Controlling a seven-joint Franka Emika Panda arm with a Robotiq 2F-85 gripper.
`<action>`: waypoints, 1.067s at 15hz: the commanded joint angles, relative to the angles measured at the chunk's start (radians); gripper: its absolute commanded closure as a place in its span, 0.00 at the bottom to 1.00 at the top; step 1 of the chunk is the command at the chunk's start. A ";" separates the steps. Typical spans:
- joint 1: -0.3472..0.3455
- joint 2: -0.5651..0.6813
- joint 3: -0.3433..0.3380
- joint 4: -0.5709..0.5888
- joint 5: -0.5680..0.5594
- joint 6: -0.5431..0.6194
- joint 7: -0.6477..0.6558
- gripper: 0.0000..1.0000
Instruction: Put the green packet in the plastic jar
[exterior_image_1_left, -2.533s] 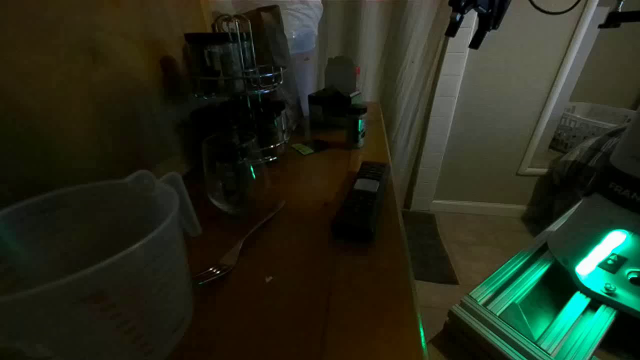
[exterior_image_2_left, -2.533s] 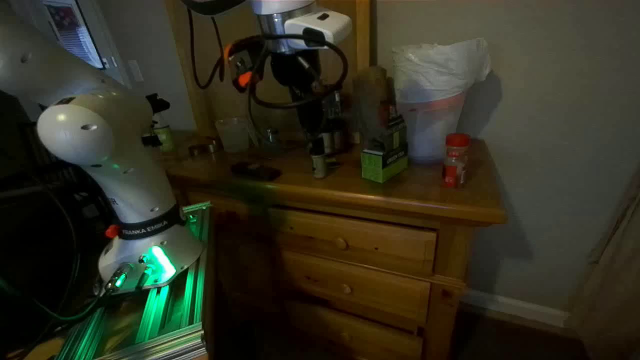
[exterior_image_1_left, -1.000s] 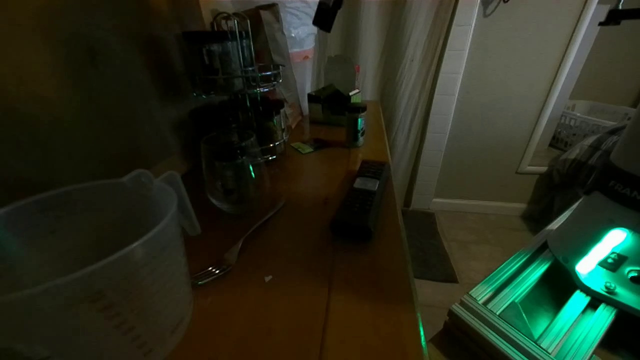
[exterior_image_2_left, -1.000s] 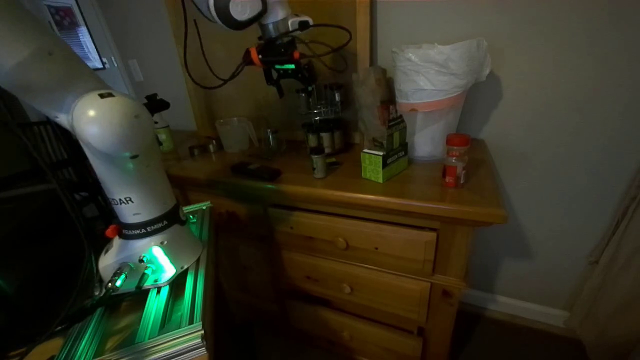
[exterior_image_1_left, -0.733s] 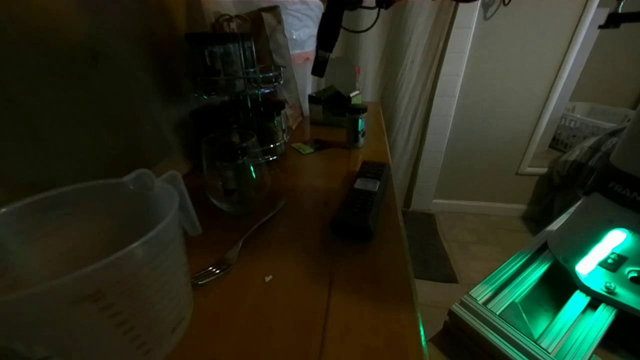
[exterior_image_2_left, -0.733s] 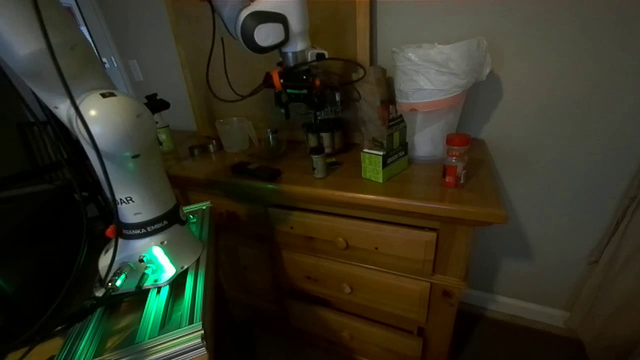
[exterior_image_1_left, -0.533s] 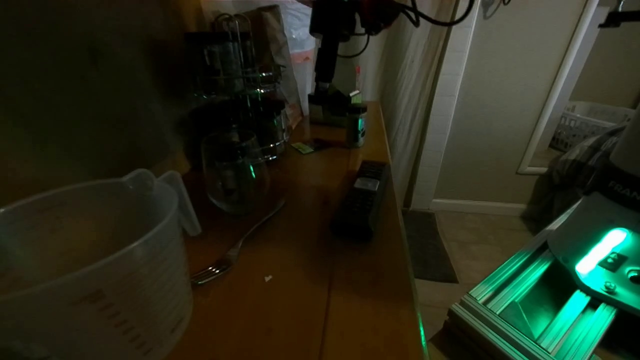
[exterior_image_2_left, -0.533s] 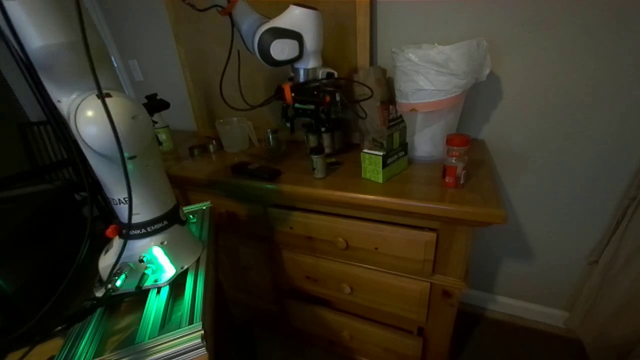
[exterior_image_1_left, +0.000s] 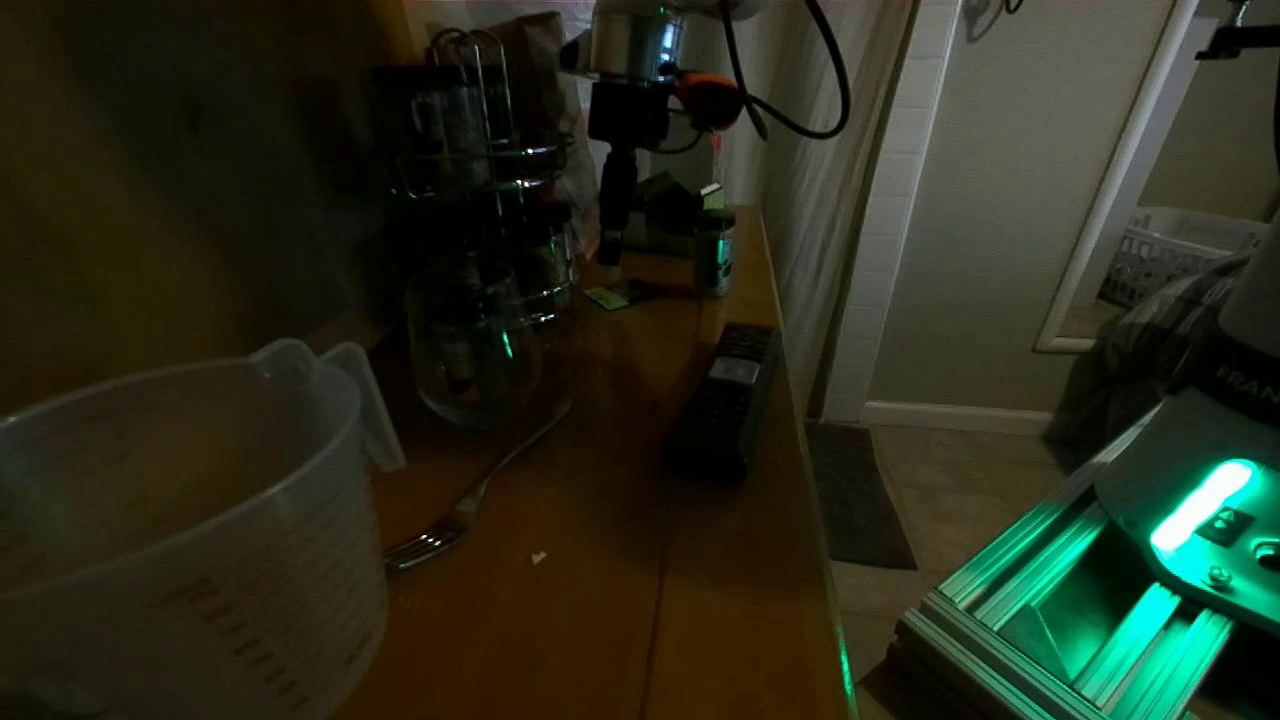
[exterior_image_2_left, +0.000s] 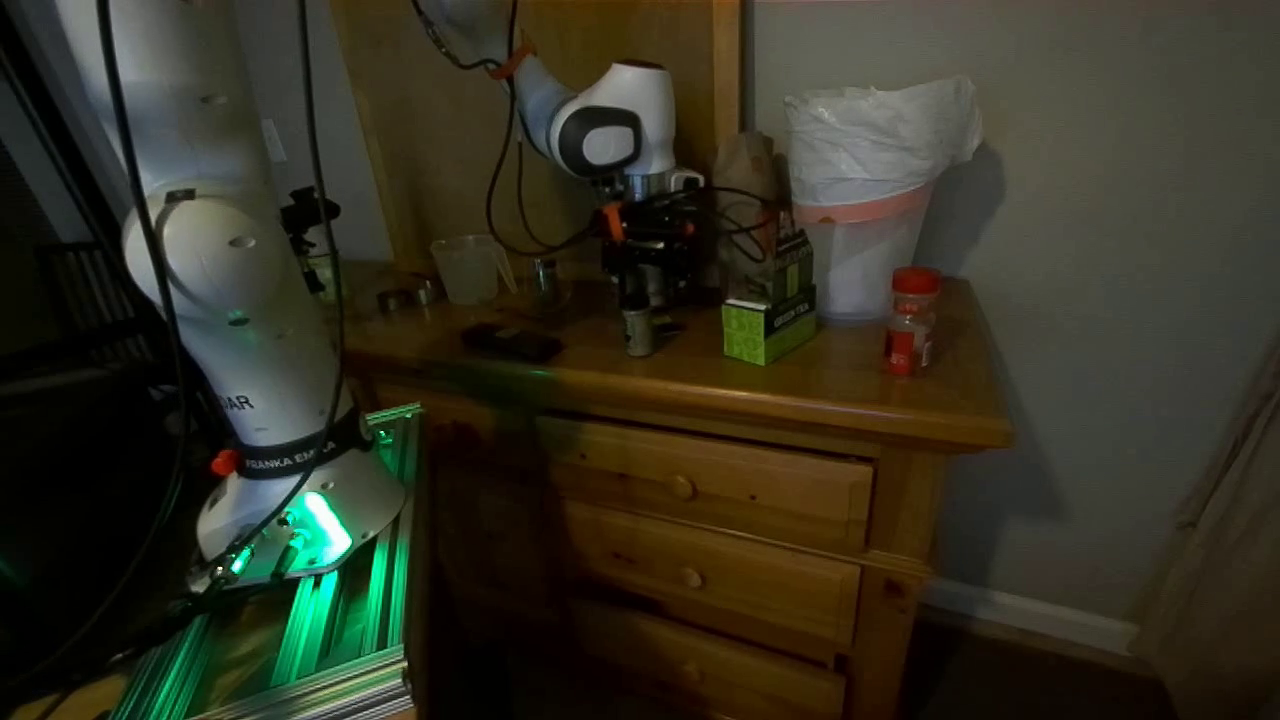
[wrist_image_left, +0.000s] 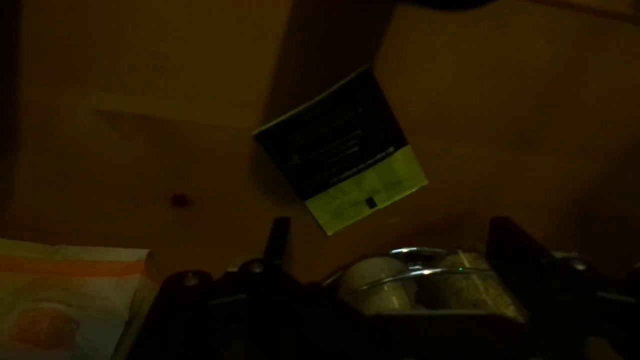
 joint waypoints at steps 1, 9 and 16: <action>-0.057 -0.003 0.052 0.005 -0.013 -0.001 0.009 0.00; -0.116 0.067 0.094 -0.055 -0.015 0.062 -0.084 0.00; -0.139 0.079 0.112 -0.110 -0.037 0.317 0.016 0.02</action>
